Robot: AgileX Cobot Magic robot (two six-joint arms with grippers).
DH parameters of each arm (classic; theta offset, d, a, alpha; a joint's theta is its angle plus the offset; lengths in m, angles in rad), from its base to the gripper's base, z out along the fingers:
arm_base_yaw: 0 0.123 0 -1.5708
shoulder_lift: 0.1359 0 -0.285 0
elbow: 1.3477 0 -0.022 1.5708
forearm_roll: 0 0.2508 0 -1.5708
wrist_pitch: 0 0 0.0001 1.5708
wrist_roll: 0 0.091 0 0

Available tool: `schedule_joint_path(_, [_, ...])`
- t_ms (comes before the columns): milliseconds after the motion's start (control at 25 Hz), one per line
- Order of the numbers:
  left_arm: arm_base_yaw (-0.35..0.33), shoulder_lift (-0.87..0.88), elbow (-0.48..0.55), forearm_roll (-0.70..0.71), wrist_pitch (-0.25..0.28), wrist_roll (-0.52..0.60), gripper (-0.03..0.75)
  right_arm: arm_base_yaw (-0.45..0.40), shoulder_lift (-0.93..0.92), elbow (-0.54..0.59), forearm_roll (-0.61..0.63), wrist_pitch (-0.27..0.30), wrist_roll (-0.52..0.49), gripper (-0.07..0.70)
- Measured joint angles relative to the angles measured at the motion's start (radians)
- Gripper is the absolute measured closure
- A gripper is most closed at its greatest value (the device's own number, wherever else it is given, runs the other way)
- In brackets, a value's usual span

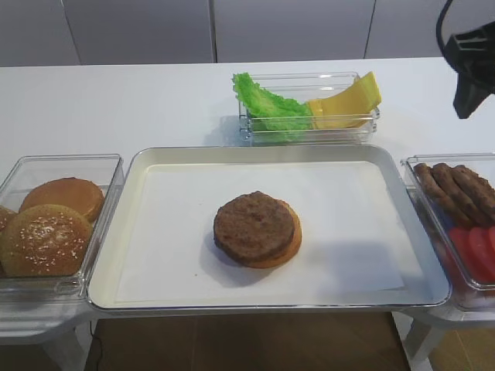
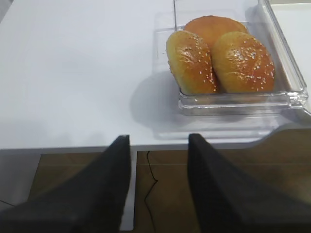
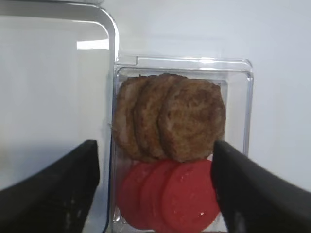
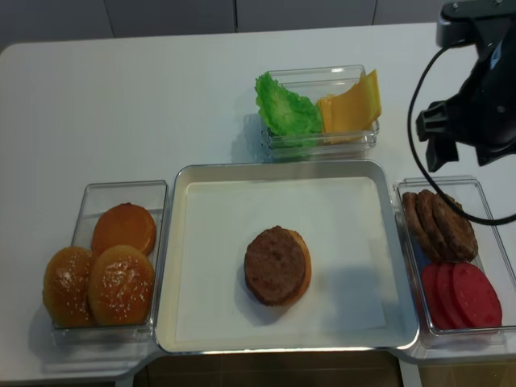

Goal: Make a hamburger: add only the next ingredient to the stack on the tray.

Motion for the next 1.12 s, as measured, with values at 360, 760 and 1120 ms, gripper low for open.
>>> schedule_joint_path(360, [0.0,0.0,0.0,0.0,0.0,0.0,0.422,-0.002,-0.177,0.0,-0.011,0.033,0.004,0.076])
schedule_joint_path(760, [0.0,0.0,0.0,0.0,0.0,0.0,0.422,-0.002,-0.5,0.255,-0.017,0.042,0.046,0.076])
schedule_joint_path(1120, [0.0,0.0,0.0,0.0,0.0,0.0,0.422,-0.002,-0.891,0.395,-0.018,0.053,0.05,0.076])
